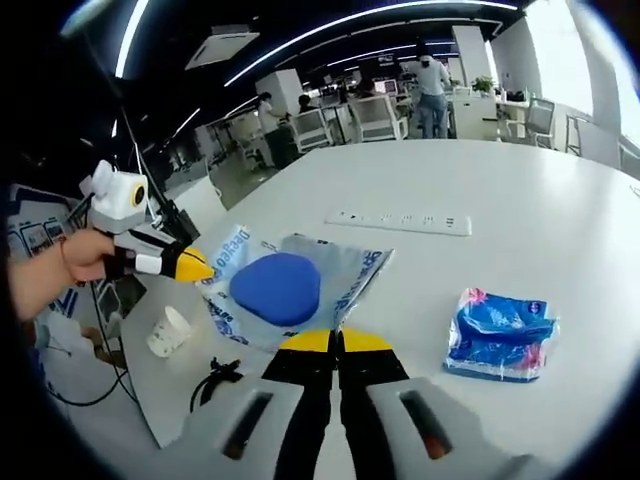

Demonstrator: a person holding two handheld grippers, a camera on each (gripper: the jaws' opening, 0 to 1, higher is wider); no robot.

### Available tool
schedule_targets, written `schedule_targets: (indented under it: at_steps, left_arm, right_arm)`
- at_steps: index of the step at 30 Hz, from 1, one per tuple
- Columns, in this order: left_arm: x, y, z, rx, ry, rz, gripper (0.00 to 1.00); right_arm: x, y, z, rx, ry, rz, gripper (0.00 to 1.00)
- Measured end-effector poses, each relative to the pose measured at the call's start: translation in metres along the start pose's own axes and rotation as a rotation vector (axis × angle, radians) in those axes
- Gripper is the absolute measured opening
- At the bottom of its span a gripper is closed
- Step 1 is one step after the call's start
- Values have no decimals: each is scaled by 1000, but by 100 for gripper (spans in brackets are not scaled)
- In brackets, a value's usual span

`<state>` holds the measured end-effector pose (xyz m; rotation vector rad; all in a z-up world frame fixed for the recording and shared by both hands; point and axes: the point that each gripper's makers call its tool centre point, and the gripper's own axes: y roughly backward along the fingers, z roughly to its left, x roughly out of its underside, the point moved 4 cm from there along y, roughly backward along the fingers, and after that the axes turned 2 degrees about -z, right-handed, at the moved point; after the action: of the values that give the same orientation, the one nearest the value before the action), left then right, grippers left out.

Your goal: Arrange the tabletop items into an orderly group along one side of the table until the central work area is clear of visible clutter.

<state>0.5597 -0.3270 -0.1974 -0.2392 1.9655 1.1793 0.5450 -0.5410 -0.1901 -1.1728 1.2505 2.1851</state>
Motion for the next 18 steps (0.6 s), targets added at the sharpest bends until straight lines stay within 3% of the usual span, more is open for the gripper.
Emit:
schedule_targets:
  at_steps: [18]
  left_arm:
    - [-11,-42,-2,-20,14,-41,0]
  right_arm:
    - [1,-14,-37,67,35,13,0]
